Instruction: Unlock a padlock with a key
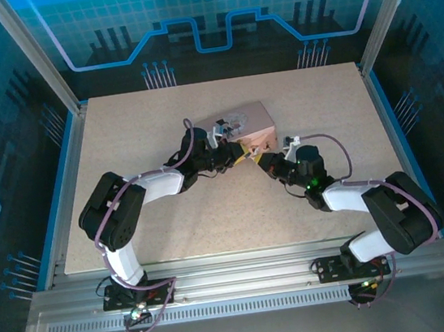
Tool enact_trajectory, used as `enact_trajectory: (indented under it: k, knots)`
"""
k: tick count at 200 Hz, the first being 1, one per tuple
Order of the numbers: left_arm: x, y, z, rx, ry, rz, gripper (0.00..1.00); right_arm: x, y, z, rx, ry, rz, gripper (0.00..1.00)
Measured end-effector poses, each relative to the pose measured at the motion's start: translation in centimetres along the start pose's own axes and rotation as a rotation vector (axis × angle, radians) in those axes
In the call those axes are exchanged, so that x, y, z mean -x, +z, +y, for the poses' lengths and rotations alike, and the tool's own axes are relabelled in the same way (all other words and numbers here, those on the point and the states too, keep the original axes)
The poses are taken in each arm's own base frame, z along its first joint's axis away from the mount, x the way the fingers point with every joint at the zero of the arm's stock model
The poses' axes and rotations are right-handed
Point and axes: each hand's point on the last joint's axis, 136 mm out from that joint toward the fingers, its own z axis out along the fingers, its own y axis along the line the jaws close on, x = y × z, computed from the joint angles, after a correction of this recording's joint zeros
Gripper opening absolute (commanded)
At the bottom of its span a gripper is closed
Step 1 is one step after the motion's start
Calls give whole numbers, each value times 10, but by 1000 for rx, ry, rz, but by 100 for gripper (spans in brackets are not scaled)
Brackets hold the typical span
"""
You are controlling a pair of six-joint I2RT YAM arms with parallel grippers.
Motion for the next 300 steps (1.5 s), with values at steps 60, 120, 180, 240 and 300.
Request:
enact_trajectory:
  k: [60,120,180,240,300]
  knots:
    - [6,-1,2,-5,-6,-15,10,-1,7,0,9,-32,-23,0]
    - [8,-2,1,-15,-17,-26,10,-3,10,-2,13,-43,-20,0]
    - [9,-1,3,-14,-20,-34,9,-3,13,-4,20,-42,-22,0]
    - [14,-2,5,-10,-23,-52,9,-2,20,-5,41,8,-19,0]
    - [17,-3,8,-4,-23,-70,7,-4,26,-7,77,106,-10,0]
